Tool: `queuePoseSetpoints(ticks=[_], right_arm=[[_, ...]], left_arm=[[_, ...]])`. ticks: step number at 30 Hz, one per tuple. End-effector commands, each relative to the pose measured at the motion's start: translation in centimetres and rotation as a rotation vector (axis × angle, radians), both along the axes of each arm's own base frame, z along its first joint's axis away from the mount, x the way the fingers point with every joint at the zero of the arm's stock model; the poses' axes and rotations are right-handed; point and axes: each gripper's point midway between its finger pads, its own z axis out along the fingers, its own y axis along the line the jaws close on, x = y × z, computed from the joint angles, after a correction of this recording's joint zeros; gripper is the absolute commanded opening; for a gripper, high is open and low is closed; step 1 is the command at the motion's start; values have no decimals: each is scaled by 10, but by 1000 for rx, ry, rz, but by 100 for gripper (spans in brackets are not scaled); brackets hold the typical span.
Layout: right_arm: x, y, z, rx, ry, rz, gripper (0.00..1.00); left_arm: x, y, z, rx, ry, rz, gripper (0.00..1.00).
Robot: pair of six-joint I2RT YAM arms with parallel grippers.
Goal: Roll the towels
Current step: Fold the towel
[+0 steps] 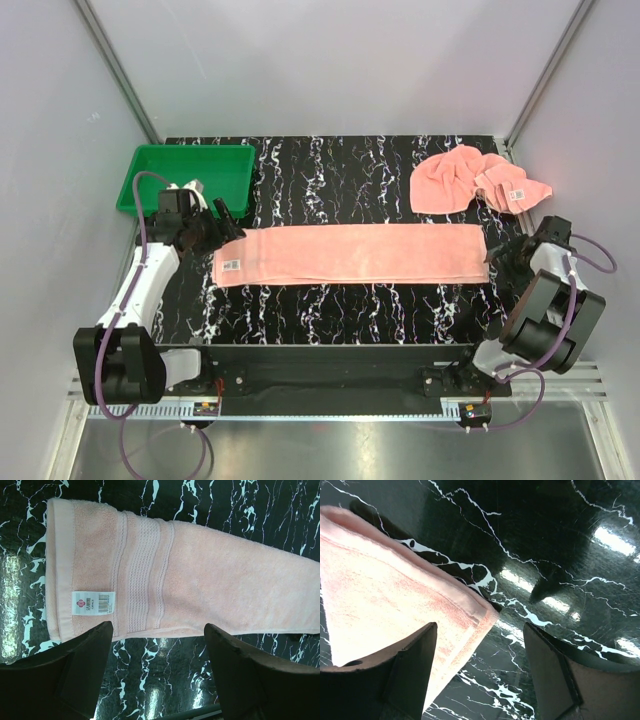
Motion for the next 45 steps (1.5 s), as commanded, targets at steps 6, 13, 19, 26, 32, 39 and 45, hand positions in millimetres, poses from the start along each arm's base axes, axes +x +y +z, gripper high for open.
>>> queuePoseSetpoints(ticks=[6,13,19,26,32,39,45], right_arm=[[-6,12,-24,33,48,-2,75],[9,12,-39,69,35,-14,68],[23,17,-43,71,28,1,51],[27,21,-33,56,11,22,19],[37,18,5,-8,-36,56,6],[63,55,69,-88,-129,183,1],[87,136,108,-113,-210,363,0]], left_arm=[[5,-2,21,-37,-82,-17,80],[5,-2,21,-51,-78,-17,80],[5,-1,19,-54,-74,-11,80],[5,1,18,-51,-69,-6,80],[5,1,17,-47,-68,-4,80],[6,1,22,-45,-94,-6,80],[6,-5,27,-53,-115,-24,80]])
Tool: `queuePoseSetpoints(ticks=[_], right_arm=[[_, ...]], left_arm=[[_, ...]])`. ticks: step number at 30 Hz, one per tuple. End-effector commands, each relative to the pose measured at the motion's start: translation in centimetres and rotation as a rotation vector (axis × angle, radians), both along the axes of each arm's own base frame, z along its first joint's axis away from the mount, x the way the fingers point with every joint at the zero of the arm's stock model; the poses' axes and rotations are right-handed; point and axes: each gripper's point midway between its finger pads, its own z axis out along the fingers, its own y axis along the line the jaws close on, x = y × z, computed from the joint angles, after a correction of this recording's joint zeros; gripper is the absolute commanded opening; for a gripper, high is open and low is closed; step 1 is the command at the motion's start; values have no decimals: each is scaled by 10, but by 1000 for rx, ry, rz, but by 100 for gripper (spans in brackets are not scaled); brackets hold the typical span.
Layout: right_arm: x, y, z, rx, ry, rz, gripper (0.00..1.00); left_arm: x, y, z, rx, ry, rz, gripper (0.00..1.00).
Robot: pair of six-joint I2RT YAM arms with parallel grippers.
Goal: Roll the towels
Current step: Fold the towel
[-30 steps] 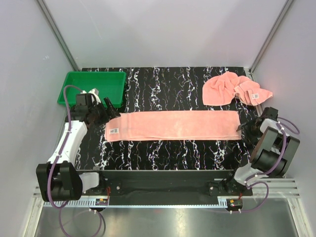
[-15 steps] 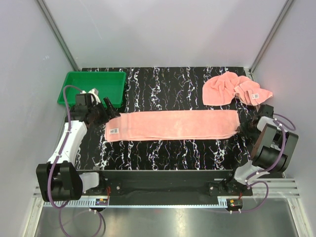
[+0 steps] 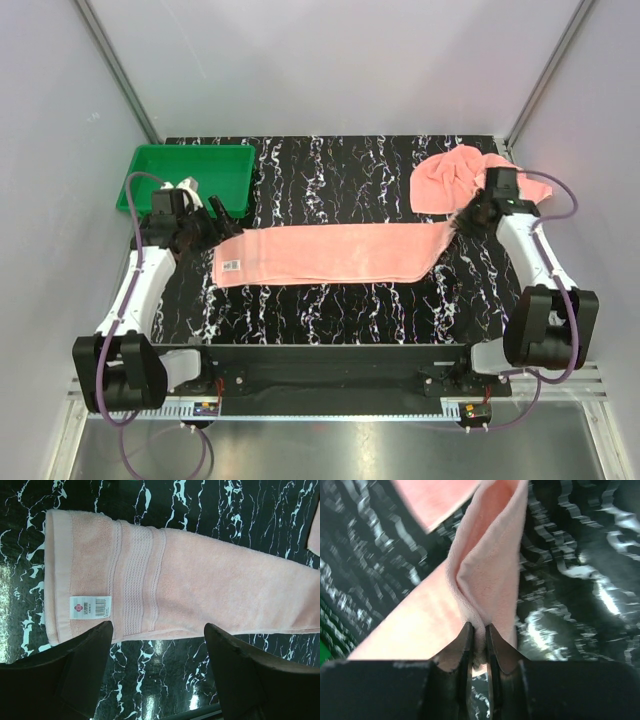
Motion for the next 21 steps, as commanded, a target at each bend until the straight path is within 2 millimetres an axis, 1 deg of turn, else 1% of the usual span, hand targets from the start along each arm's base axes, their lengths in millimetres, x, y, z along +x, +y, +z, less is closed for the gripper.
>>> queuePoseSetpoints(ticks=[1,2,3,4,5,6,7,8,9,10,11,12,13,14,15,16,17,18,19,20,21], right_arm=[[6,45,23,-23,-27,75,0],[12,60,34,-25,-50,107,0],[13,84,37,-26,-59,163,0],[16,97,34,-35,-52,191,0],[22,109,44,-33,-74,215,0],[25,121,46,-28,-79,235,0],[29,146,48,-23,-85,295,0],[31,157,49,-20,-87,315,0],[32,171,49,-18,-89,342,0],[34,196,52,-17,-96,391,0],[34,210,53,-17,-97,418,0],[35,222,54,-15,-101,433,0],[34,248,56,-11,-108,483,0],[33,260,55,-10,-108,502,0],[33,271,55,-8,-110,516,0],[36,286,53,-6,-109,534,0],[29,304,51,-3,-109,570,0],[26,316,42,0,-92,584,0],[24,327,44,8,-100,595,0],[13,347,42,19,-102,631,0],[9,357,33,22,-90,649,0]], left_arm=[[5,-9,17,-24,-78,-33,80],[5,-14,20,-28,-86,-47,80],[6,-17,22,-33,-92,-52,80],[6,-20,26,-36,-104,-60,80],[7,-26,32,-38,-120,-73,80],[6,-33,35,-43,-127,-91,80],[5,-39,40,-41,-136,-105,80],[6,-41,46,-41,-149,-107,80],[7,-40,50,-36,-152,-100,80],[5,-39,51,-30,-145,-95,80],[4,-37,53,-19,-146,-85,80],[4,-34,62,-4,-165,-78,80],[2,-28,66,23,-170,-59,80],[1,-26,64,34,-159,-48,80],[0,-23,68,42,-169,-41,81],[-2,-23,67,39,-161,-39,81],[-3,-22,67,39,-158,-35,81],[-4,-21,65,42,-150,-31,81],[-7,-19,62,46,-135,-25,81],[-8,-17,59,51,-127,-17,81],[-10,-14,57,53,-121,-11,81]])
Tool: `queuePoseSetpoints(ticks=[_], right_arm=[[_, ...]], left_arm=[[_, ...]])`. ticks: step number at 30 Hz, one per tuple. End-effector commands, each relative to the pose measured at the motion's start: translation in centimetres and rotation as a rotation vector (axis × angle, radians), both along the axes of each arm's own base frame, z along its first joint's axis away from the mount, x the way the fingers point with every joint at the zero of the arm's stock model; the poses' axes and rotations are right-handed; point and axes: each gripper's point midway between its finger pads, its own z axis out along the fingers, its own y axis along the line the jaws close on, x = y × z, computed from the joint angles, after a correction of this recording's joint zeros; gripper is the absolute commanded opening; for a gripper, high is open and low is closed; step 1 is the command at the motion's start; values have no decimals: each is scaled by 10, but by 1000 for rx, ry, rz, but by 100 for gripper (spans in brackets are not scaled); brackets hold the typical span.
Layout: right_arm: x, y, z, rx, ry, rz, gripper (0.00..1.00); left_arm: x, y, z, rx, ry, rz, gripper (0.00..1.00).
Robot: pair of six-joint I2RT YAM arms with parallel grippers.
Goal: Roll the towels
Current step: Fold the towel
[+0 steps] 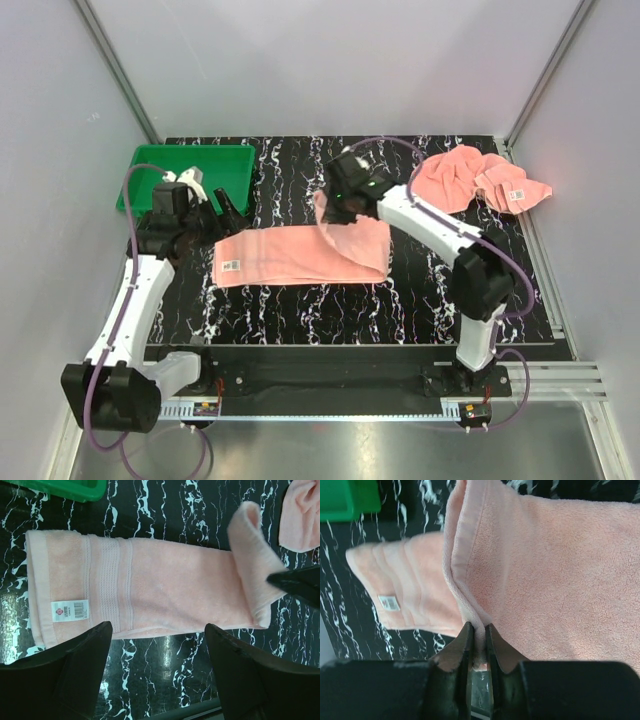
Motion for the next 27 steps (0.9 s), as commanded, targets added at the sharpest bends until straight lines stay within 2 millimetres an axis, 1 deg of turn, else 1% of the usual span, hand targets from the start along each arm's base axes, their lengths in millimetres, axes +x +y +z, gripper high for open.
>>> queuePoseSetpoints(ticks=[1,2,3,4,5,6,7,9,10,11,12,13,14,15,17,18,19,20,21,22,23,24,26,27], right_arm=[[-11,41,2,35,-15,26,0],[-15,53,-2,45,-13,43,0],[-24,66,-16,35,11,71,0],[-27,75,-21,43,9,87,1],[-30,80,-30,43,20,100,4],[-36,82,-48,29,54,113,22],[-37,85,-54,35,60,119,33],[-38,81,-67,8,72,133,49],[-39,77,-70,-15,76,132,68],[-39,74,-70,-37,68,146,75],[-38,71,-65,-48,54,144,80],[-38,69,-62,-55,50,147,88],[-38,68,-55,-59,32,160,89],[-38,65,-41,-49,7,160,91],[-39,55,-28,-65,-19,153,96],[-39,46,-12,-66,-54,136,98],[-40,39,-5,-68,-68,126,98],[-37,28,1,-80,-87,103,100],[-42,15,8,-79,-98,89,99],[-43,6,12,-80,-106,73,100],[-39,-9,13,-84,-104,43,100],[-45,-25,13,-85,-101,27,100],[-47,-44,13,-74,-95,1,100],[-50,-64,11,-73,-86,-28,100]], left_arm=[[-4,13,2,22,3,50,81],[-4,16,-1,20,11,57,81],[-5,17,-4,12,18,59,81],[-6,18,-9,7,34,63,81],[-6,17,-11,-1,40,61,81],[-5,21,-14,-13,48,72,81],[-4,20,-18,-19,63,70,81],[-3,17,-22,-37,77,63,81],[-2,18,-25,-32,81,67,81],[-2,16,-30,-28,90,61,81],[-1,18,-34,-9,96,70,81],[-1,14,-37,8,106,62,81],[0,14,-42,22,124,65,81],[1,15,-45,43,130,73,81],[1,6,-48,51,139,60,81],[2,-1,-53,69,149,46,81],[2,-5,-56,75,157,41,81],[3,-10,-58,75,165,38,81],[5,-20,-66,86,187,15,80],[5,-25,-70,85,197,5,80],[7,-30,-75,83,215,3,80],[9,-40,-84,82,236,-21,79],[11,-49,-94,70,266,-24,79],[12,-59,-96,65,268,-44,78]])
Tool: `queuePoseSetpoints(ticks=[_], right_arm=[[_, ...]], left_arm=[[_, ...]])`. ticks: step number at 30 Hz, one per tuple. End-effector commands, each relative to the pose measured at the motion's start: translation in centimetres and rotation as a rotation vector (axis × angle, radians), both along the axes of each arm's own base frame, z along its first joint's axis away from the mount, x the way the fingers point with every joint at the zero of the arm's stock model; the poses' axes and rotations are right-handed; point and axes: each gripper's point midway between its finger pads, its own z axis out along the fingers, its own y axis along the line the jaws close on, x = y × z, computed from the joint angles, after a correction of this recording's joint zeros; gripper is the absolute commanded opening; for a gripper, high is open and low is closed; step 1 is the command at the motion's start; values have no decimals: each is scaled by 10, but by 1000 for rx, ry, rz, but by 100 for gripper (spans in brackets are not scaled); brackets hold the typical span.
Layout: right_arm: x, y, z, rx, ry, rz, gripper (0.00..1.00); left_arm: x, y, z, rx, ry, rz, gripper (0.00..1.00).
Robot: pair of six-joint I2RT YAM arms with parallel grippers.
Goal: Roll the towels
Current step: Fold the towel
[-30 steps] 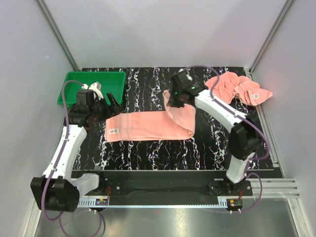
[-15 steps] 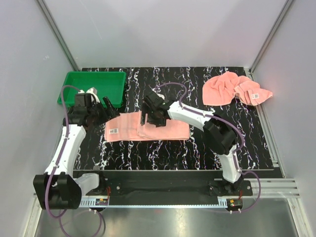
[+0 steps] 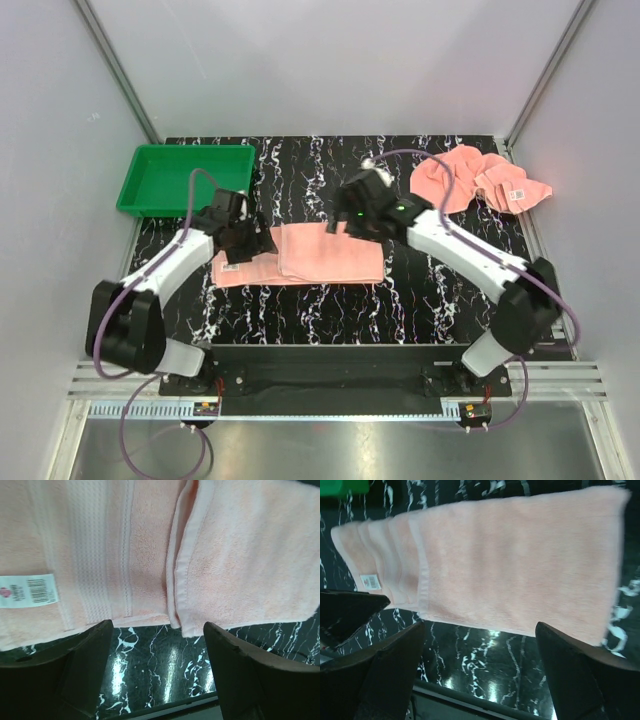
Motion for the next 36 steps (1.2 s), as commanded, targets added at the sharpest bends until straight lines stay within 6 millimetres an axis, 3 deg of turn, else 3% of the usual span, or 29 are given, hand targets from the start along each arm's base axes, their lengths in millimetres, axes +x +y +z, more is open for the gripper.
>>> queuePoseSetpoints(ticks=[1,3,6,12,19,20,22,32,36], right_arm=[[1,-55,3,-23,-23,-100,100],[-6,-76,1,-23,-21,-129,100],[-13,-92,-1,-20,-24,-147,100],[-24,-100,-22,-12,25,-146,99],[-26,-100,-27,-15,30,-133,99],[-25,-102,-27,-21,28,-134,99],[-26,-103,-28,-25,29,-134,98],[-29,-107,-41,-31,50,-138,97],[-30,-105,-44,-31,58,-131,97]], left_arm=[[21,-19,-5,-17,-18,11,78],[22,-32,-11,-9,-8,-10,78],[24,-47,-23,7,20,-33,77],[25,-61,-40,33,50,-44,77],[26,-62,-49,51,61,-39,70],[28,-67,-48,37,58,-46,63],[27,-70,-47,36,56,-52,61],[9,-83,-27,15,40,-75,58],[7,-82,-28,25,43,-75,54]])
